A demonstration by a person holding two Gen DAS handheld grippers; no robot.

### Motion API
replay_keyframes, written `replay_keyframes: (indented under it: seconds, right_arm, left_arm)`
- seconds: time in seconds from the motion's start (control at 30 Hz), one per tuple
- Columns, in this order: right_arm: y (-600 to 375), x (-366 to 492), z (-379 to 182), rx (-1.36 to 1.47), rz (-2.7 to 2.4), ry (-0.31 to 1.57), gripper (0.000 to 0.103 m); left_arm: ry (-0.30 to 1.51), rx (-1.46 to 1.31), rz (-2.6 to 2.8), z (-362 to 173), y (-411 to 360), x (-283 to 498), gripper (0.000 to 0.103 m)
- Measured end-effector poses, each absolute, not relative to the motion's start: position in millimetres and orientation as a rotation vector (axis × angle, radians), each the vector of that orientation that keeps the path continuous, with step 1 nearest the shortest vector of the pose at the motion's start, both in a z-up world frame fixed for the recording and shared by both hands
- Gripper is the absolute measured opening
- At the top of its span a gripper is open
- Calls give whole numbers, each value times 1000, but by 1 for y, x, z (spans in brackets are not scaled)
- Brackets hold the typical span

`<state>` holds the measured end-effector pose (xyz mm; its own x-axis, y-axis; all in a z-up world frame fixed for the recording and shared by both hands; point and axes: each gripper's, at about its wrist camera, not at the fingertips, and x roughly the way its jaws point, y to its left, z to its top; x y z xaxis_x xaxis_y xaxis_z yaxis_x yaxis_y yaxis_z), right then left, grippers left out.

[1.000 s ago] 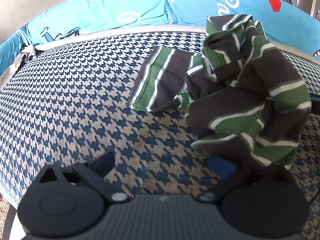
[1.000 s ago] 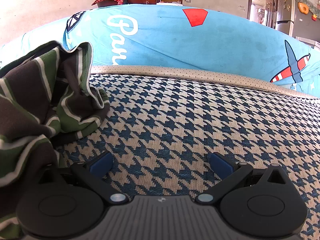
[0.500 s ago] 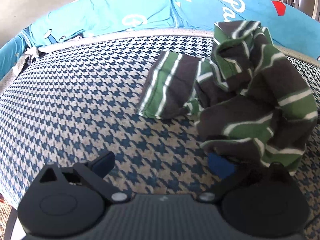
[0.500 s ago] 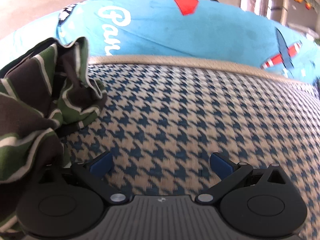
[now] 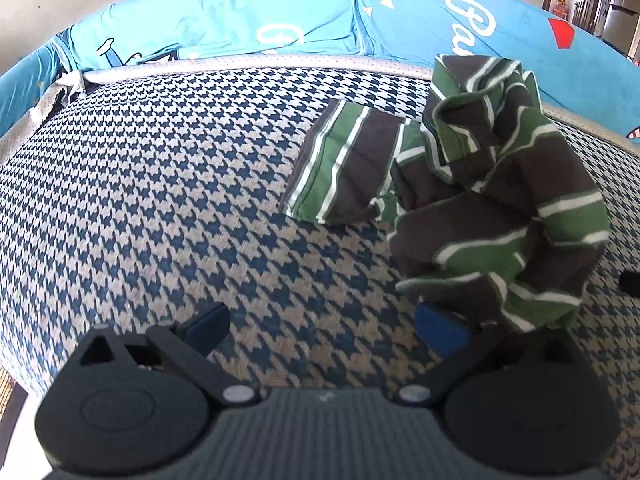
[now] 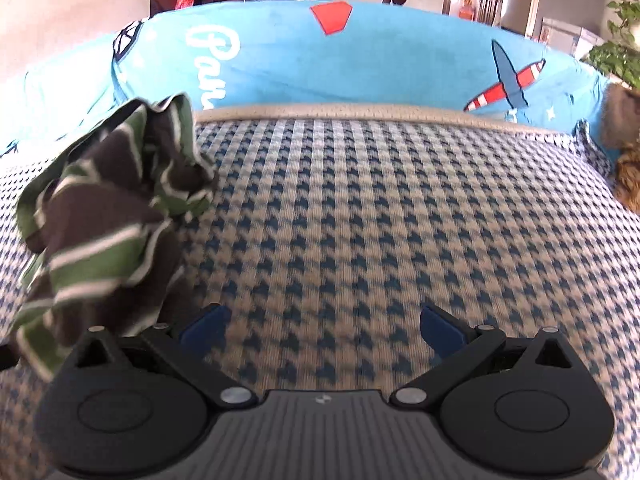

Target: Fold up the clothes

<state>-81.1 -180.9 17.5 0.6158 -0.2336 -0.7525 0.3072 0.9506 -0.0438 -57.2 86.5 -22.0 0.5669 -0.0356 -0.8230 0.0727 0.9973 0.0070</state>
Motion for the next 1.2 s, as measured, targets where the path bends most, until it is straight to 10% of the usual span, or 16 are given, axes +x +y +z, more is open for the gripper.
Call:
replay_keyframes:
  seconds: [1.2]
  right_arm:
    - [-97,-141,12,65,-187,869,103]
  left_arm:
    - [947,141,-101,-24,94,-109,103]
